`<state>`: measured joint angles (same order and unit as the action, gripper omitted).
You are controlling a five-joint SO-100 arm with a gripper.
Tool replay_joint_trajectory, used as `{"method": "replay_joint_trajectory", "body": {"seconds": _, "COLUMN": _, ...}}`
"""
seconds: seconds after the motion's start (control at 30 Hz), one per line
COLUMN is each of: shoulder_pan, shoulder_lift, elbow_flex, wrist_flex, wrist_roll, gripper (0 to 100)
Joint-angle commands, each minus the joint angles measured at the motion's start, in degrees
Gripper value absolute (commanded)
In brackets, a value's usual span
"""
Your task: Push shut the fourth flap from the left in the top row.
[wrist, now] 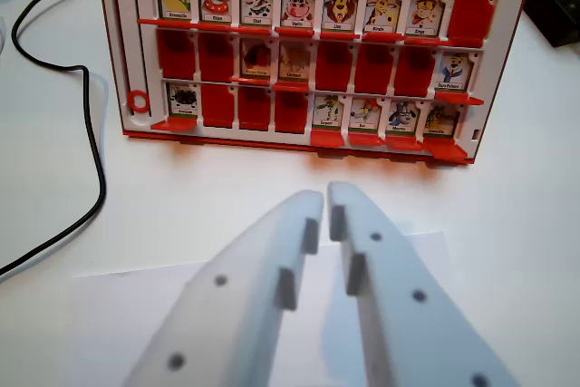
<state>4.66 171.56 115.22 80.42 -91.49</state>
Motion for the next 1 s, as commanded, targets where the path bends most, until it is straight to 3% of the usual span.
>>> {"method": "replay_joint_trajectory", "body": {"seconds": 0.0, "shoulder_pan": -0.3, "shoulder_lift": -4.6, "elbow_flex": -3.2, "wrist_flex": -2.3, "wrist_roll": 0.53, "gripper": 0}}
{"method": "replay_joint_trajectory", "body": {"seconds": 0.23, "shoulder_pan": 0.4, "shoulder_lift": -10.2, "elbow_flex": -0.4, "wrist_flex": -5.5, "wrist_roll": 0.97, "gripper": 0}}
{"method": "replay_joint_trajectory", "body": {"seconds": 0.7, "shoulder_pan": 0.4, "shoulder_lift": -21.9, "elbow_flex": 11.7, "wrist_flex": -26.1, "wrist_roll": 1.32, "gripper": 0}}
{"method": "replay_joint_trajectory", "body": {"seconds": 0.97, "shoulder_pan": 1.4, "shoulder_lift": -33.2, "elbow_flex": 12.8, "wrist_flex": -37.3, "wrist_roll": 0.97, "gripper": 0}}
